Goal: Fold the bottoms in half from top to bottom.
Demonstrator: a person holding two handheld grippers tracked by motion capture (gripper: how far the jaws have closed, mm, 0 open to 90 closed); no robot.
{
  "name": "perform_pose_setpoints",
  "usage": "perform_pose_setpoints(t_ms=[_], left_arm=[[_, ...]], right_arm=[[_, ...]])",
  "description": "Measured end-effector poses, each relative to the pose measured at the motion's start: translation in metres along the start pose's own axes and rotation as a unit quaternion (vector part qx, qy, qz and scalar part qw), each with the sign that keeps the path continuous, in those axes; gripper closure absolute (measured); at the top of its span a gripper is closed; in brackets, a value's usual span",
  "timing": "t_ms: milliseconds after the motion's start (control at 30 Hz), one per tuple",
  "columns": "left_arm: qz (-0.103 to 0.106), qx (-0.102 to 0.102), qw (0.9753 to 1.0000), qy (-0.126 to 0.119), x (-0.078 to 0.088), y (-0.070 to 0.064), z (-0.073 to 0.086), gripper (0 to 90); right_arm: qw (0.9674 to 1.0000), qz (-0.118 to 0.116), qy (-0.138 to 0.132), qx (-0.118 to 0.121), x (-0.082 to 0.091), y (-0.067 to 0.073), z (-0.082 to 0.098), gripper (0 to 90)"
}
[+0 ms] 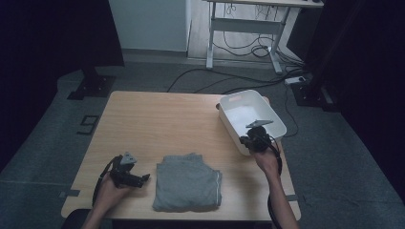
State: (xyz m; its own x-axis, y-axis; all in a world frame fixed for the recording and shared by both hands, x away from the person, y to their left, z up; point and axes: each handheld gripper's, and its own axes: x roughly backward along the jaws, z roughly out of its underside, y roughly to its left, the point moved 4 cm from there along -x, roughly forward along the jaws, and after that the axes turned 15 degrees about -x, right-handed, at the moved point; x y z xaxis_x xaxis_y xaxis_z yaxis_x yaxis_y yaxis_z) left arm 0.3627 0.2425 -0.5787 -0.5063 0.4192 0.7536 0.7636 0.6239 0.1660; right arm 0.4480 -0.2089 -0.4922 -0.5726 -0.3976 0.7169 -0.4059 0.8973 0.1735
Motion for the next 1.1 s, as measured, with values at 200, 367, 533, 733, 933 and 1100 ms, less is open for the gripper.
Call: perform_pose_setpoints(t_ms=[200,367,533,733,933,1100], left_arm=[[0.0,-0.001,1.0,0.0,0.0,0.0,0.0,0.0],[0.001,-0.001,1.0,-0.001,0.0,-0.001,0.0,0.0],[0.002,-0.001,1.0,-0.001,0.0,-0.002,0.0,0.0],[0.002,-0.002,1.0,-0.001,0.0,-0.002,0.0,0.0],[0.002,-0.003,1.0,0.0,0.0,-0.003,0.0,0.0],[0.002,-0.003,1.0,-0.001,0.0,-0.003,0.0,0.0]], right_arm=[[0.9998,-0.017,0.002,0.012,-0.002,0.016,0.003,85.4],[0.9993,-0.03,0.004,0.024,-0.004,0.032,0.005,85.4],[0.9982,-0.046,0.005,0.037,-0.007,0.051,0.007,85.4],[0.9964,-0.065,0.007,0.055,-0.008,0.072,0.011,85.4],[0.994,-0.082,0.009,0.071,-0.007,0.09,0.017,85.5],[0.9922,-0.082,0.013,0.093,-0.004,0.102,0.022,86.0]])
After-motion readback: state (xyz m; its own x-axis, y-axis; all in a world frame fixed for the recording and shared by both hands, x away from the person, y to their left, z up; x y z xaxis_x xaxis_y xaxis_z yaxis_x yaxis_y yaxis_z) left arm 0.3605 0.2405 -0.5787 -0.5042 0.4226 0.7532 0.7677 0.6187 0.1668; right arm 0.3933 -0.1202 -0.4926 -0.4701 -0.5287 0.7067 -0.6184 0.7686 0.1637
